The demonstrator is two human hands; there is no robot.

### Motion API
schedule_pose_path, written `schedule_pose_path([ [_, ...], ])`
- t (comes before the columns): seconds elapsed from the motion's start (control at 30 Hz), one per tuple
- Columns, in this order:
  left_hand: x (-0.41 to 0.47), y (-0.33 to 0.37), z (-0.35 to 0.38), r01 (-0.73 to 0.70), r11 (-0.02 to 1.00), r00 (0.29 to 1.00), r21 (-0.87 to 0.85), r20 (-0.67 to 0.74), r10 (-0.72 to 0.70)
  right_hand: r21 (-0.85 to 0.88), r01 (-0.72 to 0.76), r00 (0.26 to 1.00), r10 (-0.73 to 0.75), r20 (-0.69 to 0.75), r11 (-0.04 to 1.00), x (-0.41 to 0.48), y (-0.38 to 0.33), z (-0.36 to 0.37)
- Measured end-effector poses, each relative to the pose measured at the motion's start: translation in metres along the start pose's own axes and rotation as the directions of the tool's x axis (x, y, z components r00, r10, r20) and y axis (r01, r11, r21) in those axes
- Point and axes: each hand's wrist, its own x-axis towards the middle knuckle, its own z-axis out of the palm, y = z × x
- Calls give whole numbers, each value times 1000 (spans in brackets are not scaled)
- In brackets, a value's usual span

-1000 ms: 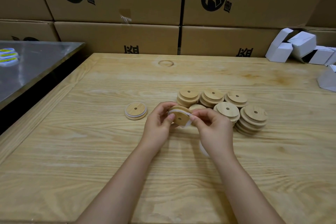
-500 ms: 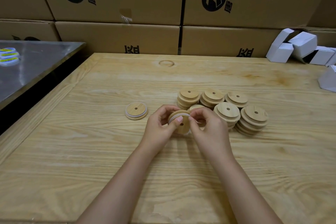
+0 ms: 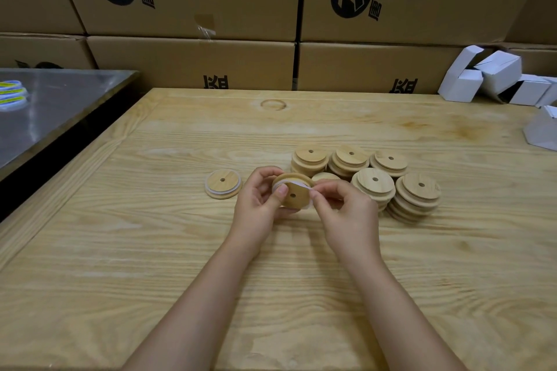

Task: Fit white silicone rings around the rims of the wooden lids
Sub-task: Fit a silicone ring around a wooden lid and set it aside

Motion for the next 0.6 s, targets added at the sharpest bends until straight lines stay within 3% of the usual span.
schedule_pose_path([
  [0.33, 3, 4, -7, 28, 999, 999, -18, 45, -27, 238, -205, 977, 185, 104, 949, 6, 4, -3],
  [0.6, 2, 4, -7, 61, 998, 996, -21, 64, -59, 221, -230, 967, 198, 160, 948, 7, 1, -9],
])
